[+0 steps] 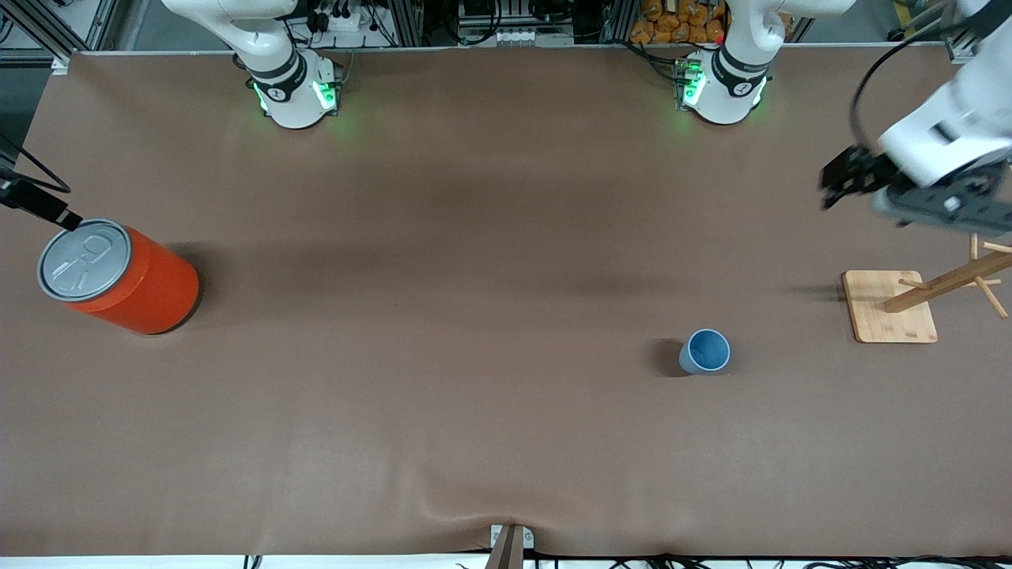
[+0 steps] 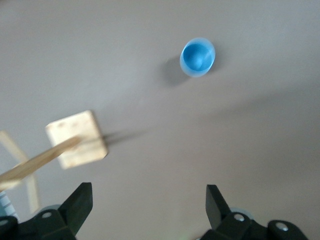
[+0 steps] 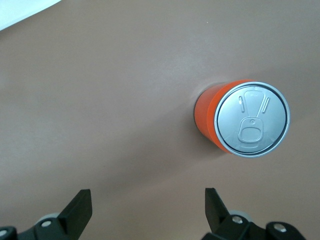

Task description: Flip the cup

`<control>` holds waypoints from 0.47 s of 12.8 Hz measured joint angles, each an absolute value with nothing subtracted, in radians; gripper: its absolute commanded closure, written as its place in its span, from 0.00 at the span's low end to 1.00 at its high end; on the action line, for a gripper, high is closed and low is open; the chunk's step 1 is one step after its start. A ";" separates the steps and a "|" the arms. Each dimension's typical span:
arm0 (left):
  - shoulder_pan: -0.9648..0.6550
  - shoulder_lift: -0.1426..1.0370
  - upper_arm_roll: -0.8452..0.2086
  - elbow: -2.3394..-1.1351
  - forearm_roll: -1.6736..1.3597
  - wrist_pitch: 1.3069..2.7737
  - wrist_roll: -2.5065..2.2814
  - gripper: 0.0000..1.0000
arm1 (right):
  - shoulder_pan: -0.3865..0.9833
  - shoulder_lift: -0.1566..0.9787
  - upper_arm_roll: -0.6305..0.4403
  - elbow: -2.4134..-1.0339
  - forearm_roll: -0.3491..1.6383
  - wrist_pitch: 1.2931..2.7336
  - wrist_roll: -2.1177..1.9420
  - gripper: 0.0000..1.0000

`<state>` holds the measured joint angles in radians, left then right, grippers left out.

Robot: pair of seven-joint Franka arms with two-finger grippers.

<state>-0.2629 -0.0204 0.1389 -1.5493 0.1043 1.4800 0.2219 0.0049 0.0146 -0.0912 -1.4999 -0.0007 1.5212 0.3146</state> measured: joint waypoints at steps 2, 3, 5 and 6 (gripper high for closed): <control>-0.172 -0.042 0.150 -1.518 0.110 1.427 0.259 0.00 | 0.007 0.016 -0.087 -1.499 -0.009 1.521 0.314 0.00; -0.116 -0.048 0.153 -1.518 0.071 1.429 0.266 0.00 | 0.007 0.016 -0.088 -1.499 -0.010 1.521 0.314 0.00; -0.066 -0.032 0.155 -1.531 -0.031 1.463 0.199 0.00 | 0.007 0.017 -0.088 -1.497 -0.013 1.520 0.314 0.00; -0.070 -0.021 0.141 -1.548 -0.050 1.498 0.138 0.00 | 0.007 0.017 -0.087 -1.496 -0.014 1.520 0.314 0.00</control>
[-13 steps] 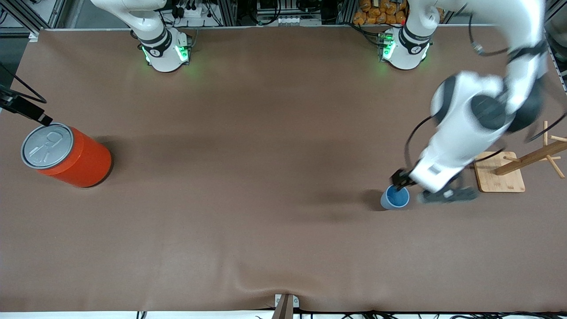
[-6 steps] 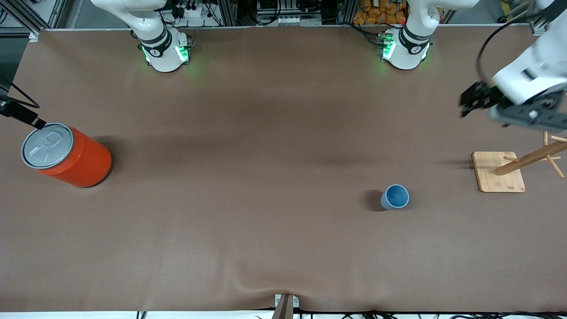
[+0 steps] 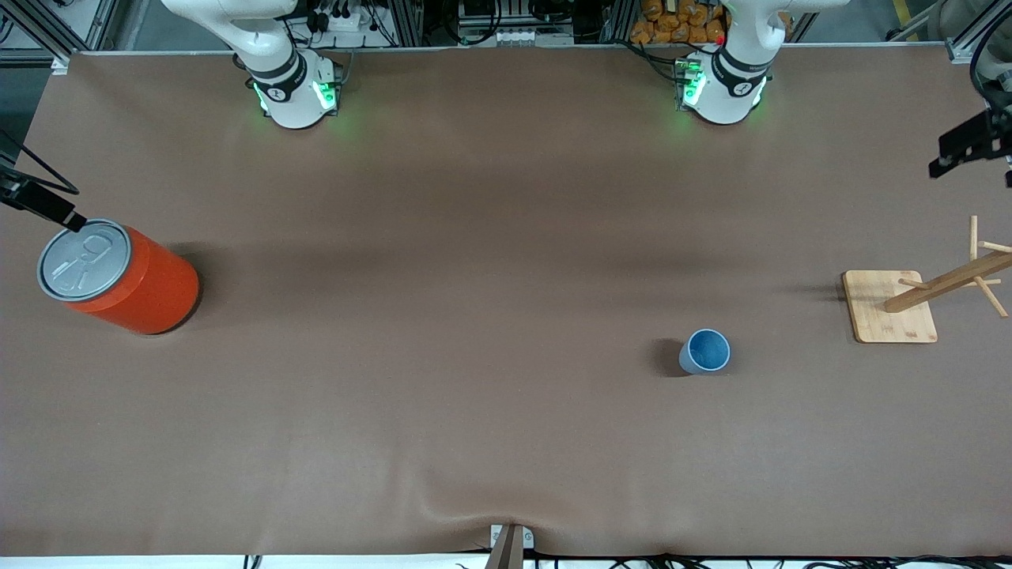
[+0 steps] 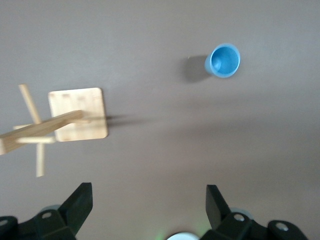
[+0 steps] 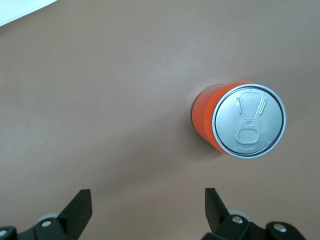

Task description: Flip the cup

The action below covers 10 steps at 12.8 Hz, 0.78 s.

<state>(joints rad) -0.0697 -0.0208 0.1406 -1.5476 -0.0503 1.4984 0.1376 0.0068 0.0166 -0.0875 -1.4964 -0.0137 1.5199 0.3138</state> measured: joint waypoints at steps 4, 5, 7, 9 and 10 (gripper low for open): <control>-0.087 -0.018 0.004 -1.635 -0.063 1.602 -0.152 0.00 | 0.007 0.017 -0.089 -1.494 -0.016 1.519 0.314 0.00; -0.082 -0.029 0.005 -1.639 -0.066 1.603 -0.160 0.00 | 0.007 0.017 -0.089 -1.494 -0.016 1.519 0.314 0.00; -0.065 -0.050 0.011 -1.648 -0.063 1.602 -0.102 0.00 | 0.007 0.017 -0.089 -1.493 -0.016 1.519 0.314 0.00; -0.064 -0.056 -0.004 -1.656 -0.020 1.592 -0.024 0.00 | 0.007 0.017 -0.090 -1.492 -0.016 1.518 0.314 0.00; -0.065 -0.056 -0.017 -1.657 -0.006 1.587 -0.012 0.00 | 0.007 0.017 -0.090 -1.491 -0.016 1.517 0.314 0.00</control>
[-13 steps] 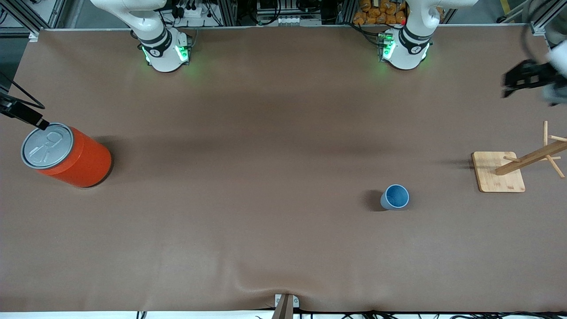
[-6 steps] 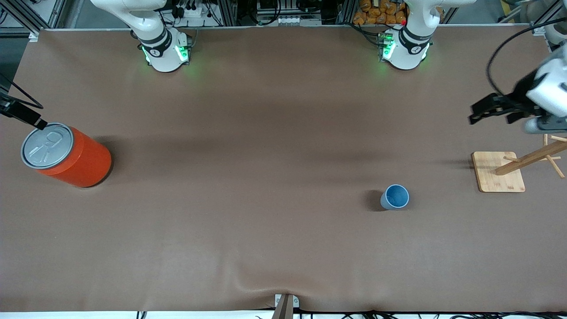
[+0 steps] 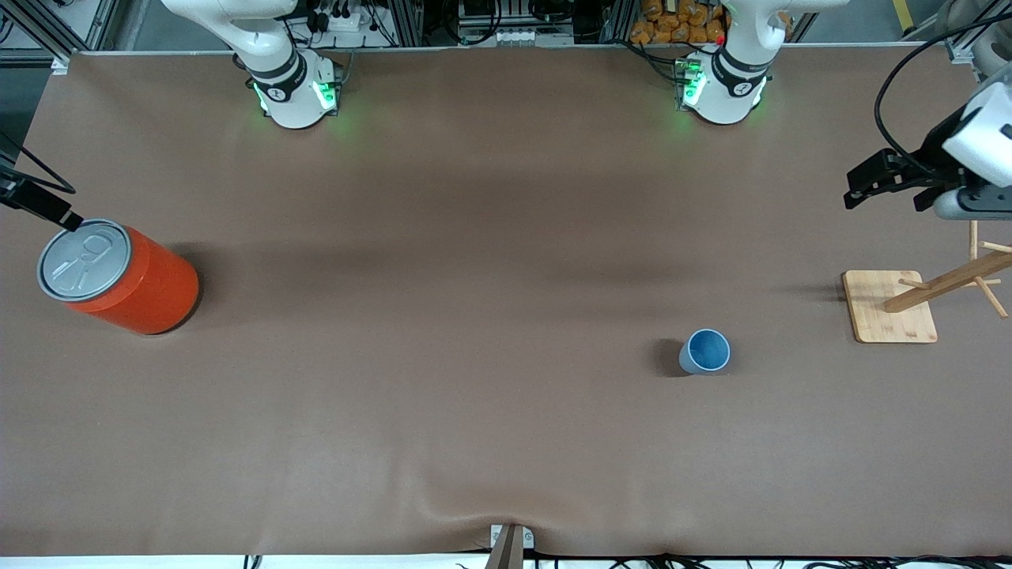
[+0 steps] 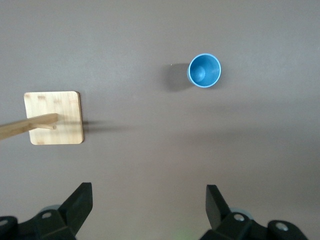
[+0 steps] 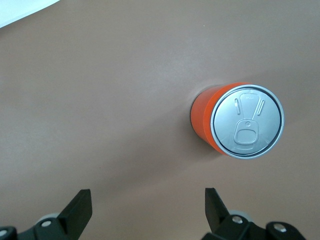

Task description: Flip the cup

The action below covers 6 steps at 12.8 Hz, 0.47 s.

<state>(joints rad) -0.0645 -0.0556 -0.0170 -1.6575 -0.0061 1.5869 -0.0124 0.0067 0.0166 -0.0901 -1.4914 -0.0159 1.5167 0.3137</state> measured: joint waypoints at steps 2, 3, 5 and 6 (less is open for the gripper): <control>-0.065 -0.056 -0.029 -1.658 0.002 1.580 -0.006 0.00 | 0.007 0.017 -0.090 -1.491 -0.016 1.516 0.314 0.00; -0.064 -0.056 -0.028 -1.657 0.004 1.580 -0.005 0.00 | 0.007 0.017 -0.092 -1.491 -0.016 1.516 0.314 0.00; -0.064 -0.056 -0.028 -1.650 0.005 1.580 -0.003 0.00 | 0.007 0.017 -0.092 -1.491 -0.016 1.516 0.314 0.00; -0.064 -0.056 -0.028 -1.646 0.005 1.580 -0.003 0.00 | 0.007 0.017 -0.092 -1.491 -0.016 1.516 0.314 0.00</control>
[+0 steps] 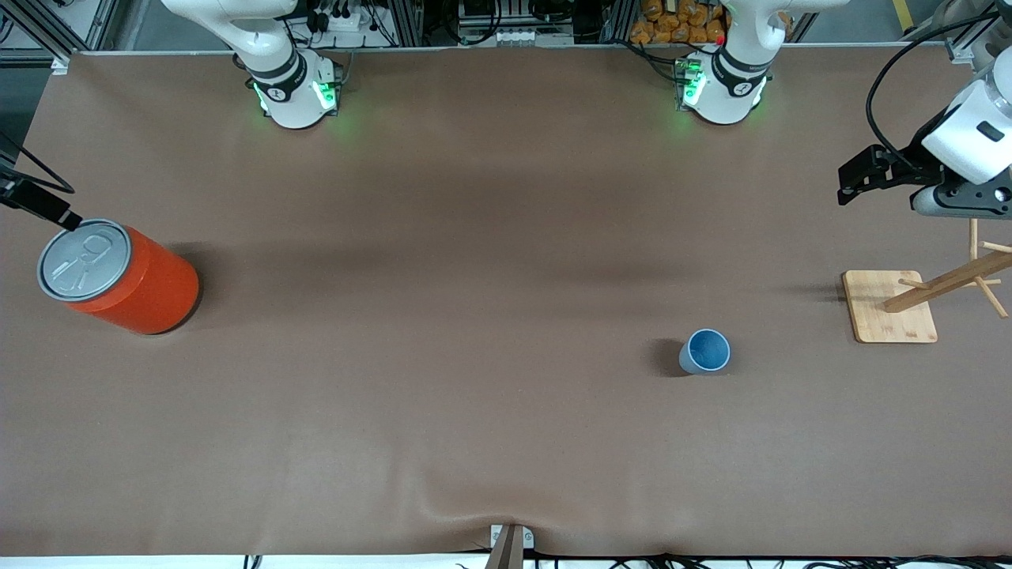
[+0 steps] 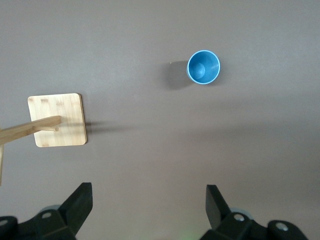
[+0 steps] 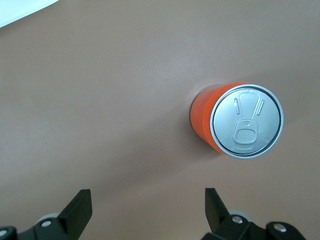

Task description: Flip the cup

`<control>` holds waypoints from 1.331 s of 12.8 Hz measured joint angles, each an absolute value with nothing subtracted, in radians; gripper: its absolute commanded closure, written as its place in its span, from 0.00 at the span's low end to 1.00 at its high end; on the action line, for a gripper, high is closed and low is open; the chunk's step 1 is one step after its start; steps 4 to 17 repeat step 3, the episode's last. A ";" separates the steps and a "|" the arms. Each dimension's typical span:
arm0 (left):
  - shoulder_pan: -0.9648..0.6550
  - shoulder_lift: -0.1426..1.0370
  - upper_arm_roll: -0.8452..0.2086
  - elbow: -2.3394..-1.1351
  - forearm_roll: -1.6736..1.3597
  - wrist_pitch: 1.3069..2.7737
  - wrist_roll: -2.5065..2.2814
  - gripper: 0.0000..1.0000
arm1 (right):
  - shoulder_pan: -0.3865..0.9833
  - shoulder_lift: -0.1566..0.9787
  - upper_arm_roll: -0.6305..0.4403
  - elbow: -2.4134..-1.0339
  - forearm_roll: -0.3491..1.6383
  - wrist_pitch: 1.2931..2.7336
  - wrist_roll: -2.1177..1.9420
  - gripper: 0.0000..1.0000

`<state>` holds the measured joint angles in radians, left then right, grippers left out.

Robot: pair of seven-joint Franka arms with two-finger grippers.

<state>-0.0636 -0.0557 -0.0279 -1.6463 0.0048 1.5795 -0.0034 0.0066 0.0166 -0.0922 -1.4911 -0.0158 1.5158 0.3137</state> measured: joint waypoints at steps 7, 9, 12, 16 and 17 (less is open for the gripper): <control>-0.063 -0.052 -0.028 -1.624 0.005 1.580 -0.003 0.00 | 0.008 0.017 -0.091 -1.491 -0.012 1.515 0.314 0.00; -0.063 -0.052 -0.028 -1.624 0.005 1.580 -0.003 0.00 | 0.008 0.017 -0.091 -1.491 -0.012 1.515 0.314 0.00; -0.063 -0.052 -0.028 -1.624 0.005 1.580 -0.003 0.00 | 0.008 0.017 -0.091 -1.491 -0.012 1.515 0.314 0.00; -0.063 -0.052 -0.028 -1.624 0.005 1.580 -0.003 0.00 | 0.008 0.017 -0.091 -1.491 -0.012 1.515 0.314 0.00; -0.063 -0.052 -0.028 -1.624 0.005 1.580 -0.003 0.00 | 0.008 0.017 -0.091 -1.491 -0.012 1.515 0.314 0.00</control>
